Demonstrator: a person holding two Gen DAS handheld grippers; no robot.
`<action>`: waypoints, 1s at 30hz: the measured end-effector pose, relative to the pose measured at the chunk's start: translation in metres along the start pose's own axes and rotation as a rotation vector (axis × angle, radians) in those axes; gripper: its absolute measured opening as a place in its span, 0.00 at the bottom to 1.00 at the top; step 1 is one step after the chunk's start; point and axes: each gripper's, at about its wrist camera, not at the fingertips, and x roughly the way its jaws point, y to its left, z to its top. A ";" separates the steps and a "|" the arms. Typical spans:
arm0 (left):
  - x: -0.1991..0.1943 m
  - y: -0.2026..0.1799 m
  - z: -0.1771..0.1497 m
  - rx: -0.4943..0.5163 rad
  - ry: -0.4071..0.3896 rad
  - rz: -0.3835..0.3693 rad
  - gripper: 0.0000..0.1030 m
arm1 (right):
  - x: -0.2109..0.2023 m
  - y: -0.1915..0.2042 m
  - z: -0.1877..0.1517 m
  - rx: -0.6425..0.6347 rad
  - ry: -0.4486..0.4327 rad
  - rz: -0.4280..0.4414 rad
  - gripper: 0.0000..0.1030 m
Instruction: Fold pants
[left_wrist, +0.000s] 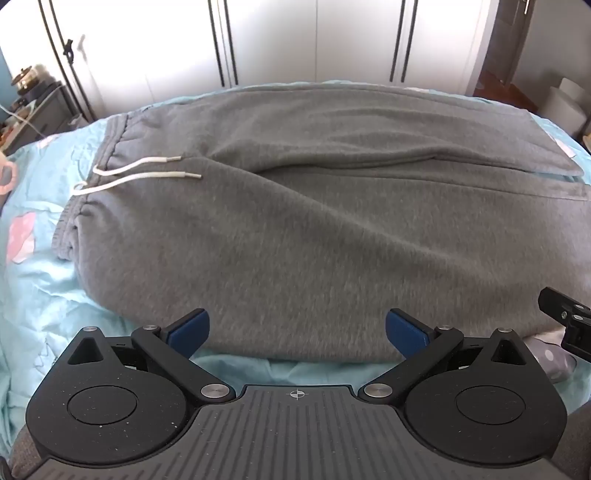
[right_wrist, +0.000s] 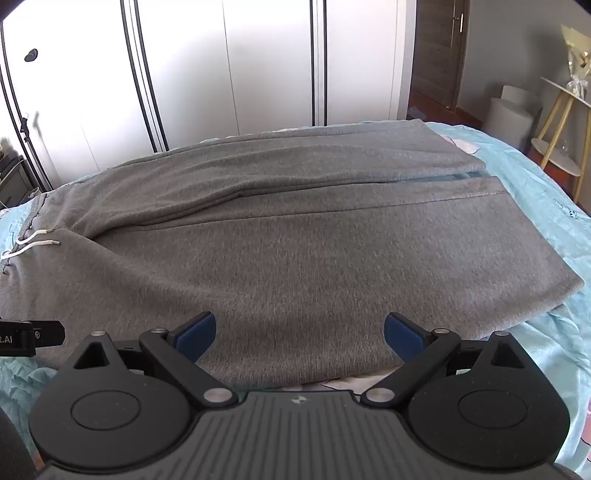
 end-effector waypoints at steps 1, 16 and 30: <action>0.000 0.000 0.000 0.000 0.001 0.001 1.00 | 0.000 0.000 -0.001 0.003 -0.001 -0.004 0.95; 0.003 0.001 -0.001 -0.012 0.016 -0.008 1.00 | 0.002 0.002 -0.002 0.002 -0.002 -0.013 0.95; 0.009 0.001 0.002 -0.010 0.034 -0.005 1.00 | 0.004 0.001 -0.002 0.007 0.001 -0.030 0.95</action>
